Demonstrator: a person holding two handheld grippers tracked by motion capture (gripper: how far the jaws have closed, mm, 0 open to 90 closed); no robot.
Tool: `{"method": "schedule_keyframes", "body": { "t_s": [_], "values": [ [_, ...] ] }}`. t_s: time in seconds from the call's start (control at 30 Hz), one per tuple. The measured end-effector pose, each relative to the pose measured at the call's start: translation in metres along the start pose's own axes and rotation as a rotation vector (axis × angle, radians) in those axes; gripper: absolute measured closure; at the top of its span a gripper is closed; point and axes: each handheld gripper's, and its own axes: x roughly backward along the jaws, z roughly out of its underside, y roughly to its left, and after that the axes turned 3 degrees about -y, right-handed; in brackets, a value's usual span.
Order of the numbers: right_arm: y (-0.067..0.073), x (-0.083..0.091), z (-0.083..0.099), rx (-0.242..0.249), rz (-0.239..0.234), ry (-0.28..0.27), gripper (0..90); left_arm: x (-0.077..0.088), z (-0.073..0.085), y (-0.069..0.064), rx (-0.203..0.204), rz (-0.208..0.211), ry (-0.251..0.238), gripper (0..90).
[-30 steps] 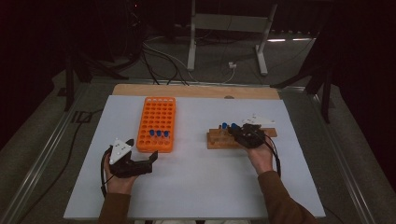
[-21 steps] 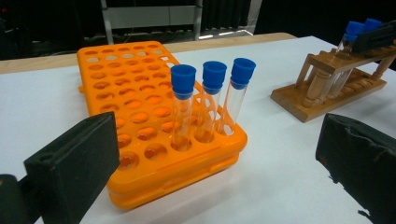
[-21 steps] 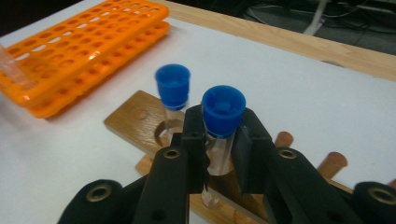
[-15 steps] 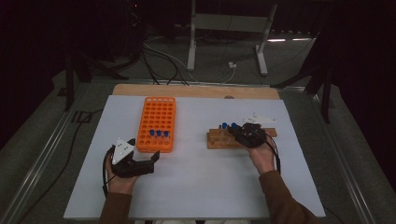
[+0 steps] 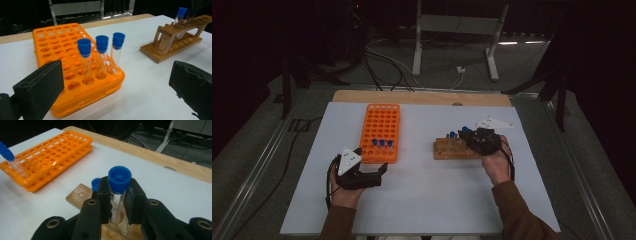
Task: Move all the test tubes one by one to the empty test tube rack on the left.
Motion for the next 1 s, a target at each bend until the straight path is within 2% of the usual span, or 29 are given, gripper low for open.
{"method": "schedule_keyframes", "body": {
  "t_s": [0.2, 0.53, 0.77, 1.0],
  "values": [
    [0.000, 0.009, -0.008, 0.007, 0.000, -0.023, 76.8, -0.007, -0.006, -0.007, -0.023, 0.013, 0.018, 0.8],
    [0.000, 0.024, -0.015, 0.022, -0.003, -0.049, 76.8, -0.014, -0.021, -0.019, -0.041, 0.048, 0.001, 0.8],
    [0.007, 0.031, -0.021, 0.050, -0.019, -0.054, 76.8, -0.020, -0.028, -0.028, -0.051, 0.075, -0.009, 0.8],
    [0.019, 0.031, -0.021, 0.072, -0.051, -0.047, 76.8, -0.027, -0.033, -0.039, -0.060, 0.107, -0.021, 3.0]
  ]
}}
